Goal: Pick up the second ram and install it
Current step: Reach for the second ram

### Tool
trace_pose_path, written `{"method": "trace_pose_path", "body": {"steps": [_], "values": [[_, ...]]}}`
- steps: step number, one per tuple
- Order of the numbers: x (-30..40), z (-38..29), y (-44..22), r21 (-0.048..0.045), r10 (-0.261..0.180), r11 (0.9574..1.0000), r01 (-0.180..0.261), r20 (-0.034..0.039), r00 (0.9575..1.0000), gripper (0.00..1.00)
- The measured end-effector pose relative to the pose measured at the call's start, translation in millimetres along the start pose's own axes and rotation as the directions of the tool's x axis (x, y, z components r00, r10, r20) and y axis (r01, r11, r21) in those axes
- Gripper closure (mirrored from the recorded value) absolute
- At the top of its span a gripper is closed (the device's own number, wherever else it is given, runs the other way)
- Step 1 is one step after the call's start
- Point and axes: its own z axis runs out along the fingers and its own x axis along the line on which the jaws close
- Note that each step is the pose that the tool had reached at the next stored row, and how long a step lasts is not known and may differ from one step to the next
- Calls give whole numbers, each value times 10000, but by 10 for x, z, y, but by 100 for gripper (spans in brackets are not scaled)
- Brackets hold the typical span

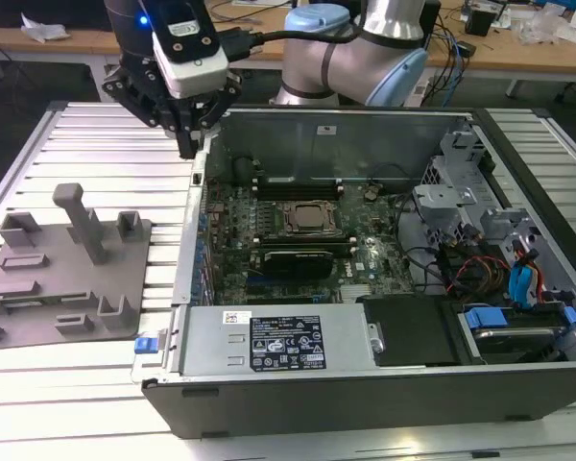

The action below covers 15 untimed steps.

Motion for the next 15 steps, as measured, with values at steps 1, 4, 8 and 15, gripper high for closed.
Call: {"method": "trace_pose_path", "body": {"steps": [1,4,8,15], "values": [[50,-1,-4,0,0,10000,0,0,10000,89],[161,-4,-12,0,0,10000,0,0,10000,89],[242,-6,-18,0,0,10000,0,0,10000,89],[455,-12,-34,0,-1,10000,1,0,10000,89]]}}
